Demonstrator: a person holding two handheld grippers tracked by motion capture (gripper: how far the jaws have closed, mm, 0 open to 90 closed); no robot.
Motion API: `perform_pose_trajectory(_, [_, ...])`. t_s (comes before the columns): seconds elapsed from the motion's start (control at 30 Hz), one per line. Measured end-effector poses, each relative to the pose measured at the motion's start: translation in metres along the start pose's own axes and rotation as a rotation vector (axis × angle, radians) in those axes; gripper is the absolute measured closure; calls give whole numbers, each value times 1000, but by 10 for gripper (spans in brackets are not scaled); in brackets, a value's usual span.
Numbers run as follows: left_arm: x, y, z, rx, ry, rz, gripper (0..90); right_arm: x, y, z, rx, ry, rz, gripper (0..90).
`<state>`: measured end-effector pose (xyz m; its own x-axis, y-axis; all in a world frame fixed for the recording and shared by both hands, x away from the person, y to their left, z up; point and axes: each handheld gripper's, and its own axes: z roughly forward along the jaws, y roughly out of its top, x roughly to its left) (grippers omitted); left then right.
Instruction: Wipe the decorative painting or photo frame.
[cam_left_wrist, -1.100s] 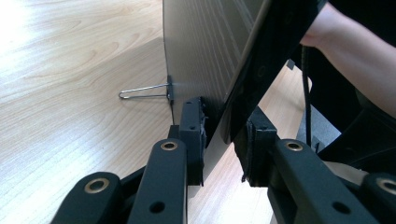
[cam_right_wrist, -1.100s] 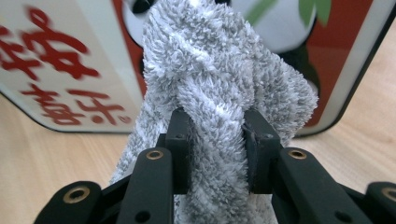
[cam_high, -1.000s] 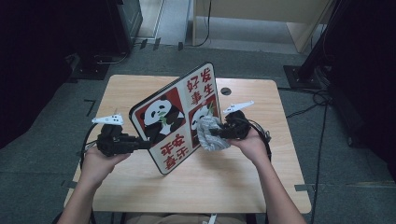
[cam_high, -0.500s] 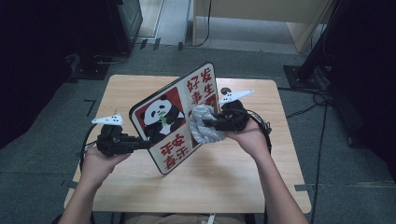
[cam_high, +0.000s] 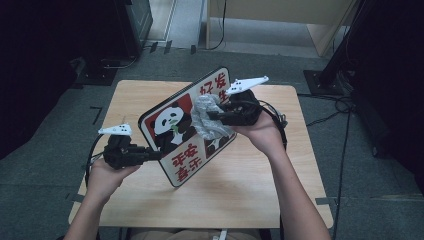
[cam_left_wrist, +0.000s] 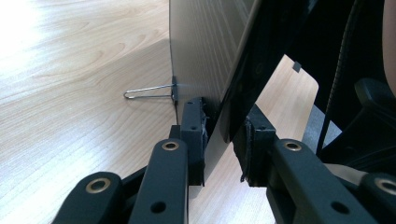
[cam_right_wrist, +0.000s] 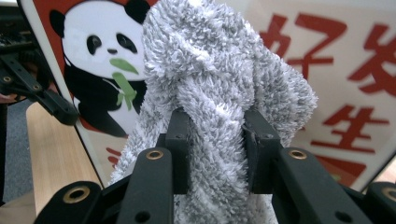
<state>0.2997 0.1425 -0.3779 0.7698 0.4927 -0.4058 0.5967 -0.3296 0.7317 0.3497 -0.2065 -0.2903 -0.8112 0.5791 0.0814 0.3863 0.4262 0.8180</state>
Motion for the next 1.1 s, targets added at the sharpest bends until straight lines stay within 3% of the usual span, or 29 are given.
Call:
perform_pose_trajectory(0.17, [0,0,0,0,2,-1,749,3,12,-1,-11,-9,-21,686])
perform_pose_trajectory(0.43, [0,0,0,0,0,2,749,4,35,-10,-93,-37,-48,685])
perform_pose_trajectory(0.53, [0,1,0,1,0,1,749,4,39,-5,-76,-37,-40,685])
perform_pose_trajectory(1.1, [1,1,0,5,-6,4,750,-1,24,6,-43,-25,-28,686])
